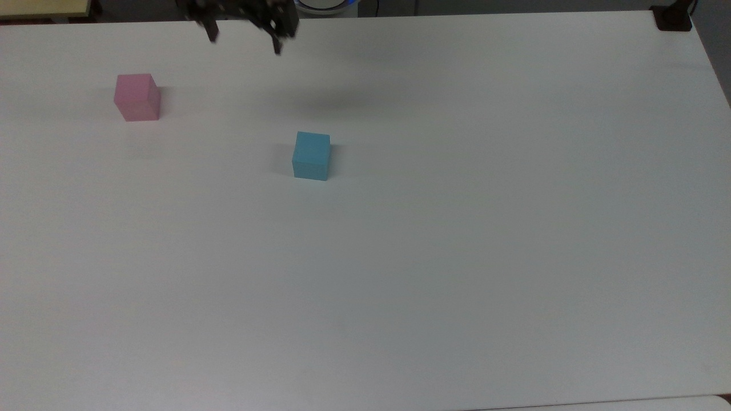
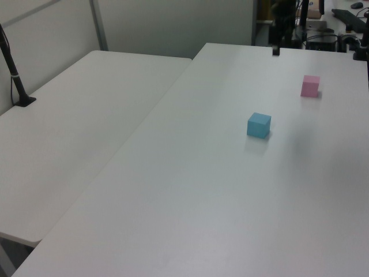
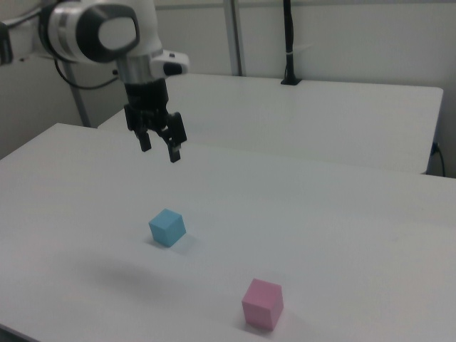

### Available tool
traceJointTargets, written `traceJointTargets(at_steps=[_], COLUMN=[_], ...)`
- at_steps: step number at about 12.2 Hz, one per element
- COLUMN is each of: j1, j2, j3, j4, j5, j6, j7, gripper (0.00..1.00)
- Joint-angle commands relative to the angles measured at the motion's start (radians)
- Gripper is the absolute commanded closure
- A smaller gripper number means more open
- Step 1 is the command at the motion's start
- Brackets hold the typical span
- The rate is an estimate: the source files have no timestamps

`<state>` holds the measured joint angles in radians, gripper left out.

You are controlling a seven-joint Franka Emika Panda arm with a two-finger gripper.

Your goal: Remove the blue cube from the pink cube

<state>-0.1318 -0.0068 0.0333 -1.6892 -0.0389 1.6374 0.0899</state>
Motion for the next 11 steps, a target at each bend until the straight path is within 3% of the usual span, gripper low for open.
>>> traceJointTargets(at_steps=[1,2,3,7,11], j1=[0.047,0.064,0.070,0.066,0.069], j2=[-0.097,-0.114,-0.122,-0.113,-0.078], j3=[-0.110,-0.156,-0.167,-0.171,-0.171], j4=[-0.012,-0.001,0.002,0.031,0.037], j5=[0.002,0.002,-0.001,-0.058,-0.061], j6=[-0.079,-0.079,-0.079,-0.041,0.042], j7=[0.010,0.004,-0.010,-0.156,-0.141], gripper=[0.00,0.00,0.00,0.00,0.00])
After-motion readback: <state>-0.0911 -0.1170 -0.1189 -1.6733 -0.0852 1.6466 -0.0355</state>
